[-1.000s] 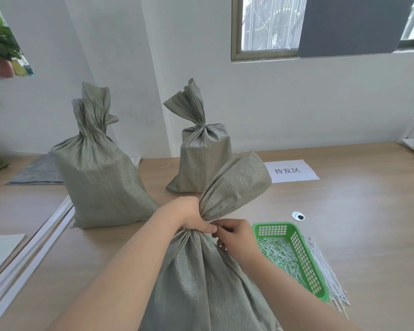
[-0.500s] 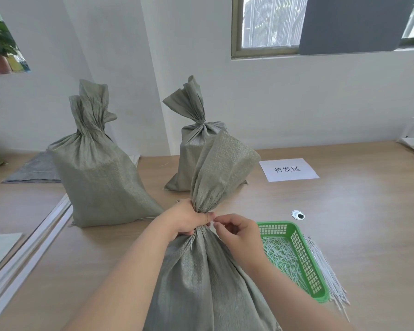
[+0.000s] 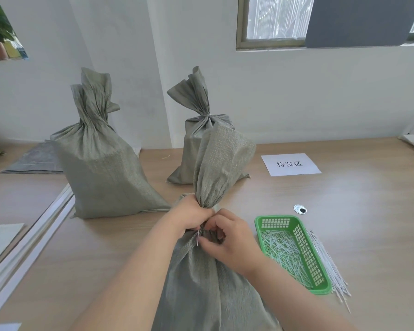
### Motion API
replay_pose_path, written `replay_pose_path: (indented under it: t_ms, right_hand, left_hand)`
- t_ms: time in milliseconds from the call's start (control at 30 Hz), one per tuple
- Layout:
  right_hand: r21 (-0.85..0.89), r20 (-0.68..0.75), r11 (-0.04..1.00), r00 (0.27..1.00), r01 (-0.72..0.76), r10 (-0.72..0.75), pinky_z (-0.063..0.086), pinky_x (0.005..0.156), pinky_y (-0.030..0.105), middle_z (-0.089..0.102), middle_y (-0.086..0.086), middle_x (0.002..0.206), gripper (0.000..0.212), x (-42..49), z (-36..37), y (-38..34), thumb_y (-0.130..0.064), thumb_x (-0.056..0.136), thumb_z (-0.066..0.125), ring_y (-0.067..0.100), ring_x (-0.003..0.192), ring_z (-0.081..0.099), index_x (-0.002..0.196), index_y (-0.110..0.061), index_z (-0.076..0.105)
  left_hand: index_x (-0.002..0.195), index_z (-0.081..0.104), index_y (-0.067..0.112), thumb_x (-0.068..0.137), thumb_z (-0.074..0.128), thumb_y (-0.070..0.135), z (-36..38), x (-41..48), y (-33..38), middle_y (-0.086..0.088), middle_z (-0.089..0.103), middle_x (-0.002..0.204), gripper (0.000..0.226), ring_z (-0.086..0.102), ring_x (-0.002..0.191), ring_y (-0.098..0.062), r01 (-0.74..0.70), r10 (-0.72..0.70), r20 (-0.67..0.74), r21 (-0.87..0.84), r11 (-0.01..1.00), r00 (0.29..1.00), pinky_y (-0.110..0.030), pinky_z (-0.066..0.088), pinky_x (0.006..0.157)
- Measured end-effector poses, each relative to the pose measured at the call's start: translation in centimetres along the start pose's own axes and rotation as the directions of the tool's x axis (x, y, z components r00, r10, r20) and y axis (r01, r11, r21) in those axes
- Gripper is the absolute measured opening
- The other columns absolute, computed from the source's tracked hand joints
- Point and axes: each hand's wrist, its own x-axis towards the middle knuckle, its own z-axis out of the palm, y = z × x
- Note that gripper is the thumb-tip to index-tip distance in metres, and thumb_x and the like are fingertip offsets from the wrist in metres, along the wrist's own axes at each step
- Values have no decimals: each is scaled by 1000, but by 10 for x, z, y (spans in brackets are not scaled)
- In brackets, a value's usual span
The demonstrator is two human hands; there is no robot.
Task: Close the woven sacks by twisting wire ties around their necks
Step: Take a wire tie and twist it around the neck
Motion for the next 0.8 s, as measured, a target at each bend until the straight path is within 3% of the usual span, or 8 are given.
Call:
replay_pose_path:
  t_ms: [67, 167, 300, 400, 433, 500, 600, 800]
  right_hand:
    - [-69, -51, 997, 999, -20, 16, 33, 58, 6, 50, -9, 77, 25, 1, 4, -3, -36, 73, 76, -4, 61, 43, 76, -16, 63]
    - [-92, -120, 995, 993, -21, 10, 33, 55, 11, 49, -8, 73, 24, 2, 9, -7, -34, 77, 70, 1, 58, 41, 70, -15, 59]
    - [-41, -163, 998, 986, -55, 47, 34, 54, 18, 46, -8, 71, 16, 4, 11, -12, -17, 83, 60, 6, 58, 42, 68, -11, 57]
    - [118, -105, 987, 987, -111, 123, 35, 57, 17, 51, -2, 70, 16, 5, 5, -10, -7, 87, 60, 7, 61, 46, 70, -7, 60]
    - [166, -81, 975, 983, -151, 166, 36, 58, 18, 53, -1, 69, 18, 4, 2, -7, -6, 89, 61, 7, 61, 47, 71, -7, 61]
    - [282, -23, 920, 957, -270, 288, 36, 59, 19, 53, -4, 64, 23, 0, -3, -2, -7, 94, 61, 6, 60, 45, 71, -7, 61]
    - [495, 55, 778, 907, -387, 416, 30, 57, 25, 43, 5, 62, 30, -3, -4, 0, -8, 98, 58, 14, 61, 36, 72, 6, 56]
    - [618, 167, 617, 849, -487, 502, 28, 51, 18, 45, -3, 55, 27, 2, -7, -6, -9, 98, 59, 5, 52, 35, 71, -4, 59]
  left_hand:
    - [70, 62, 17, 83, 66, 16, 1, 1, -3, 1, 58, 55, 14, 49, 45, -13, -7, 7, 3, -38, 999, 1000, -21, 38, 45]
    - [69, 67, 19, 74, 67, 19, 3, 0, -5, 1, 65, 60, 5, 60, 60, -18, -9, 7, -19, -95, 995, 1000, -28, 47, 55]
    - [61, 59, 22, 78, 66, 15, 6, -1, -7, 8, 55, 50, 20, 50, 51, -13, 6, -11, -31, -162, 987, 999, -24, 39, 51]
    - [79, 73, 21, 80, 74, 20, 6, -3, -11, 4, 73, 74, 2, 67, 74, -15, -9, -4, -60, -215, 977, 998, -27, 51, 65]
    - [90, 75, 20, 83, 77, 20, 6, -3, -13, 2, 76, 85, 7, 70, 83, -15, -17, 0, -59, -279, 960, 998, -26, 55, 69]
    - [102, 72, 17, 88, 78, 18, 7, -5, -17, 1, 76, 92, 15, 71, 84, -12, -24, 7, -41, -429, 903, 999, -17, 53, 59]
    - [93, 68, 10, 92, 74, 12, 8, -13, -20, -1, 71, 83, 6, 67, 71, -6, -73, 70, -25, -520, 851, 997, -13, 48, 53]
    - [72, 61, 17, 71, 90, 12, -4, -18, -34, -9, 62, 81, 29, 61, 85, -22, -170, 253, 109, -487, 857, 961, -39, 53, 88]
